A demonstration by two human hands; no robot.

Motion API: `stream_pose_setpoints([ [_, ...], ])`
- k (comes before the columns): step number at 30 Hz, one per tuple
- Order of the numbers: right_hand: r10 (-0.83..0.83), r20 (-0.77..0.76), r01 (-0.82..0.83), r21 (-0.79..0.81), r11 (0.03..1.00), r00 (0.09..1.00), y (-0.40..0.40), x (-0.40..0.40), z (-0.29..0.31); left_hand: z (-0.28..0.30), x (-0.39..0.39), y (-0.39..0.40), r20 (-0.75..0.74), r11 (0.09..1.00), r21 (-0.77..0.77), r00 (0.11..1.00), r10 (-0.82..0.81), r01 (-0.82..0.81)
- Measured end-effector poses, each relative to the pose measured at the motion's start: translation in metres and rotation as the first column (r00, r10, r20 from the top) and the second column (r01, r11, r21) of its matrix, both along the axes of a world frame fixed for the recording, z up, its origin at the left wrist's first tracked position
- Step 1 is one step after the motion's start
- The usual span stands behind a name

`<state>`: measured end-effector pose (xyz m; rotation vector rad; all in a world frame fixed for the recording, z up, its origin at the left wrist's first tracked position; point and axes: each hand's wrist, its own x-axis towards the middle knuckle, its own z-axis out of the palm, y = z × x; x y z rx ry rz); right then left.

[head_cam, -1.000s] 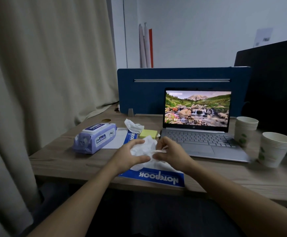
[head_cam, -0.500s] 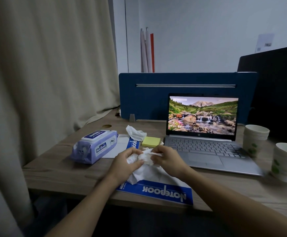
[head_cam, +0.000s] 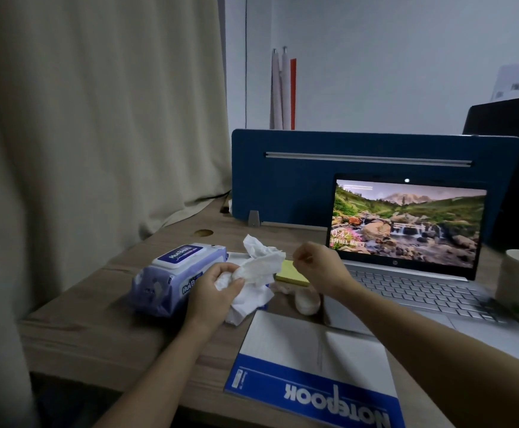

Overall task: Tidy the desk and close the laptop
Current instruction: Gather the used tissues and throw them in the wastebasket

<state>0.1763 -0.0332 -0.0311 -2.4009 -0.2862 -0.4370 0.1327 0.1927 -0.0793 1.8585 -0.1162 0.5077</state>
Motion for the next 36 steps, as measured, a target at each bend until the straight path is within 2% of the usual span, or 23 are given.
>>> stream_pose_setpoints([
  [5,-0.017,-0.004,0.017,-0.017,1.0,1.0,0.012,0.052,-0.002,-0.004,0.02,-0.005,-0.001,0.999,0.03,1.0,0.023,-0.023],
  [11,0.025,-0.216,-0.054,-0.132,0.99,0.976,0.026,0.092,-0.007,-0.011,0.026,-0.005,-0.008,0.999,0.037,0.999,0.038,-0.038],
  [14,0.038,-0.257,-0.086,-0.181,0.98,0.966,0.029,0.103,-0.013,-0.013,0.028,-0.007,-0.014,0.997,0.052,0.999,0.052,-0.051],
  [25,-0.028,-0.049,0.027,-0.015,1.0,0.998,0.009,0.095,-0.015,-0.013,0.026,-0.005,-0.042,0.995,0.063,0.996,0.073,-0.071],
  [33,-0.059,0.156,0.035,0.151,0.988,0.986,-0.026,0.031,0.019,-0.007,0.016,-0.008,-0.056,0.995,0.06,0.995,0.087,-0.083],
  [36,0.001,0.174,-0.026,0.138,0.99,0.985,-0.025,0.002,0.029,-0.005,0.011,-0.008,-0.065,0.994,0.081,0.995,0.08,-0.075],
])
